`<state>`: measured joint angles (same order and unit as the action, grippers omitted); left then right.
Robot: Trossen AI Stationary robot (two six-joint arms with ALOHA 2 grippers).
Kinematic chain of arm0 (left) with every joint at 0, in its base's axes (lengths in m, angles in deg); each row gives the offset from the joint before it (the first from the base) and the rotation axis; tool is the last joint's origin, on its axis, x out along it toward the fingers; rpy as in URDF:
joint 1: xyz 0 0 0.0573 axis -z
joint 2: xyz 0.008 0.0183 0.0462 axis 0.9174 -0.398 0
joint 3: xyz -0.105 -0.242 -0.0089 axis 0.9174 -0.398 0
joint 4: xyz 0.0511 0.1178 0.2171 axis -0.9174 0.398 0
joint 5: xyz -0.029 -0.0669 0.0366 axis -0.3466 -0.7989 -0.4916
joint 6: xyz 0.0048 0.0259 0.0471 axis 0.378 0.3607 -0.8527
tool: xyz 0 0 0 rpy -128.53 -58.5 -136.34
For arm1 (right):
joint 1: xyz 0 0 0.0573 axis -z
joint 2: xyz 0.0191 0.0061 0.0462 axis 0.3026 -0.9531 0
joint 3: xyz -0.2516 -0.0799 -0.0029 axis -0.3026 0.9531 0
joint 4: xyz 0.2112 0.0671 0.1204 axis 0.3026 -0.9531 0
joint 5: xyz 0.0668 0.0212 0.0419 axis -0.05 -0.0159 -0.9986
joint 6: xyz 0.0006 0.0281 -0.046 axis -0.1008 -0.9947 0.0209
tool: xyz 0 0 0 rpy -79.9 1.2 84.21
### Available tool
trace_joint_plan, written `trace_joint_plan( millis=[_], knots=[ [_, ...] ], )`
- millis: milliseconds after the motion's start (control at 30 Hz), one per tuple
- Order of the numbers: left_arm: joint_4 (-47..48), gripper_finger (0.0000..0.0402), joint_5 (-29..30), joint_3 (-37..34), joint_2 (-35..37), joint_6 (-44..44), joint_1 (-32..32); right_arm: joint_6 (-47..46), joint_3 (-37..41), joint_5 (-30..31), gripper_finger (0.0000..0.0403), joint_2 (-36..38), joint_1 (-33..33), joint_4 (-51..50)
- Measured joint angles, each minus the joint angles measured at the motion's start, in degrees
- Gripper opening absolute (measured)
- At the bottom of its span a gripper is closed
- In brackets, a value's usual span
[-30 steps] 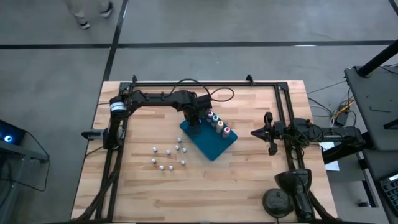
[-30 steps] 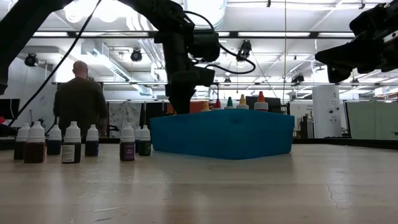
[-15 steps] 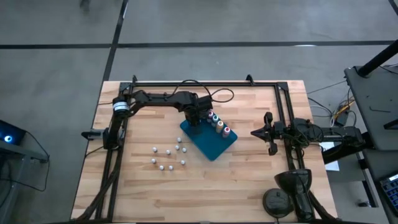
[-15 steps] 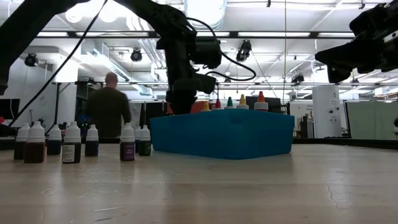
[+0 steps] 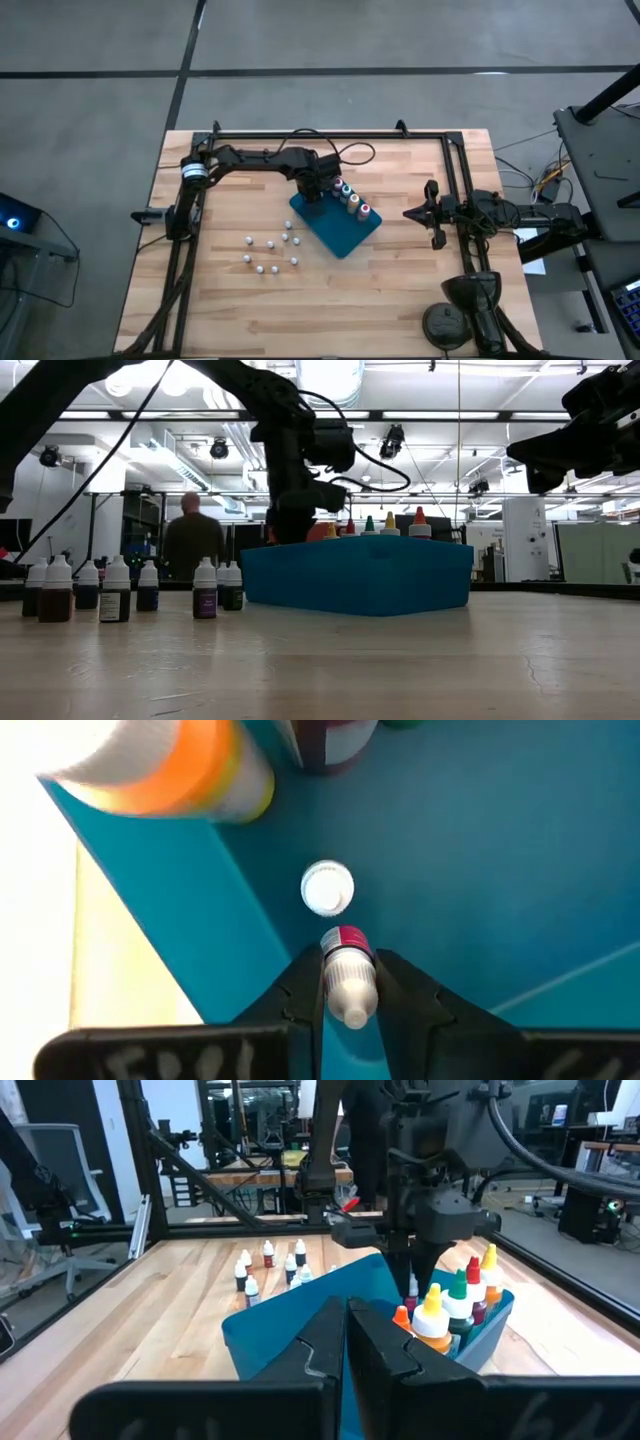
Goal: Pick & Place food coloring
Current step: Put the red food coloring bottle into the blue bin
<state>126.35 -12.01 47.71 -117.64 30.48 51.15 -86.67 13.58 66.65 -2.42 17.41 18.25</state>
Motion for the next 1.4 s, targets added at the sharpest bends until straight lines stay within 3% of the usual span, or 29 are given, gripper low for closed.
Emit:
trace_joint_plan(
  millis=[367, 1400],
  knots=[
    [-3.1, 0.0044, 0.1, -3.1, 0.0, 1.4, 0.0, 0.1, 0.0, 0.0, 0.0009, 0.0, 0.0, 0.0],
    [-5.2, 0.0057, -0.7, -3.4, 0.0, 1.7, -0.1, 0.1, 0.0, 0.0, 0.0009, 0.0, 0.0, 0.0]
  ],
)
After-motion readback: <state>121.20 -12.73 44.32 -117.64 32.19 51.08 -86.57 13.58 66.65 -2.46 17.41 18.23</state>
